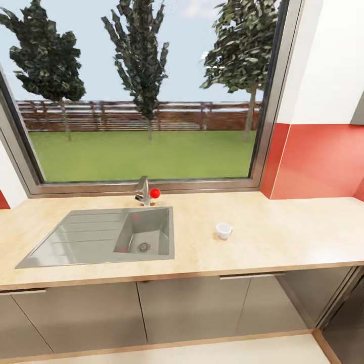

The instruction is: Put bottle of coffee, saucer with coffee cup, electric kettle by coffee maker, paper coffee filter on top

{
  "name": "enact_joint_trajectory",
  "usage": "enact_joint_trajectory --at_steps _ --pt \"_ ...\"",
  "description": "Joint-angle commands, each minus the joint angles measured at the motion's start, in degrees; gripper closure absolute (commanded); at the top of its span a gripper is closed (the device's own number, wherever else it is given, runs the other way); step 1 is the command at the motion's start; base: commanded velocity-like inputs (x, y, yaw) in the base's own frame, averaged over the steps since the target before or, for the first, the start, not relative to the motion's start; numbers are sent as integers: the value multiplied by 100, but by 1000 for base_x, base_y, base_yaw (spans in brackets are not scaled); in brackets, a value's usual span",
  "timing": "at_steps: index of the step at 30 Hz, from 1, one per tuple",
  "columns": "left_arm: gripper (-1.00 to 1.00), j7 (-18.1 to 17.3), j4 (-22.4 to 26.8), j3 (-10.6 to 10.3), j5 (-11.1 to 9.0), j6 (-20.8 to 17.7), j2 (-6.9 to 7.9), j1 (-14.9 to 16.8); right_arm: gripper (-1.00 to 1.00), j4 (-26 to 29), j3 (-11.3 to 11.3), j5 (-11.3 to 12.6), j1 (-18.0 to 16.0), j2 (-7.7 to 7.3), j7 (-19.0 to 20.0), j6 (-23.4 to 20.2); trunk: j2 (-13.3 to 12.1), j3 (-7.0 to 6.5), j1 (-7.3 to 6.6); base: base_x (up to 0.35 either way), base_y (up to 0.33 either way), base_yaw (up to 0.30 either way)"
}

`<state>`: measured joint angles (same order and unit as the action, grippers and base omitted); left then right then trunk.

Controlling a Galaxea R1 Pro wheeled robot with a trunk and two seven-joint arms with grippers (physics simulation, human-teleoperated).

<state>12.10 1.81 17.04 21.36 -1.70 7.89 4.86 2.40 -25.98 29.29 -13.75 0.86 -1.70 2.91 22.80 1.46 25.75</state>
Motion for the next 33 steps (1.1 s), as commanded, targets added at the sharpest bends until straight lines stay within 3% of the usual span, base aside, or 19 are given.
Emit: enact_joint_trajectory --at_steps 1,5,6,7,9,12,19,26,33 --pt "-100 11 4 39 61 -21 4 -7 -100 -3 -51 51 -5 5 -18 17 12 13 4 -1 -11 0" --pt "-100 10 11 37 62 -23 29 -125 -100 112 -76 23 -5 10 4 24 12 13 4 0 -2 0" --pt "-100 3 19 43 62 0 60 -146 -100 1552 -48 18 -5 -215 -25 57 12 13 4 0 0 0" --pt "-100 3 20 44 62 -1 63 -145 -100 1700 -46 18 -5 -233 -26 65 12 13 4 0 0 0" --pt "-100 3 18 34 67 -25 72 -143 -100 3205 -29 16 -5 -313 -67 93 12 13 4 0 0 0" --pt "-100 -9 8 21 73 -30 78 -160 -100 4055 154 16 -22 -324 -415 80 12 13 4 0 0 0" --pt "-100 -14 7 13 79 -5 73 -251 -100 5389 649 8 -125 -324 -760 63 12 13 4 0 0 0" --pt "-100 -15 19 3 79 -4 58 -258 -100 6465 743 7 -144 -329 -836 32 12 13 4 0 0 0" --pt "-100 -15 29 3 84 -18 63 -257 -100 7085 752 7 -145 -324 -914 10 12 13 4 0 0 0"
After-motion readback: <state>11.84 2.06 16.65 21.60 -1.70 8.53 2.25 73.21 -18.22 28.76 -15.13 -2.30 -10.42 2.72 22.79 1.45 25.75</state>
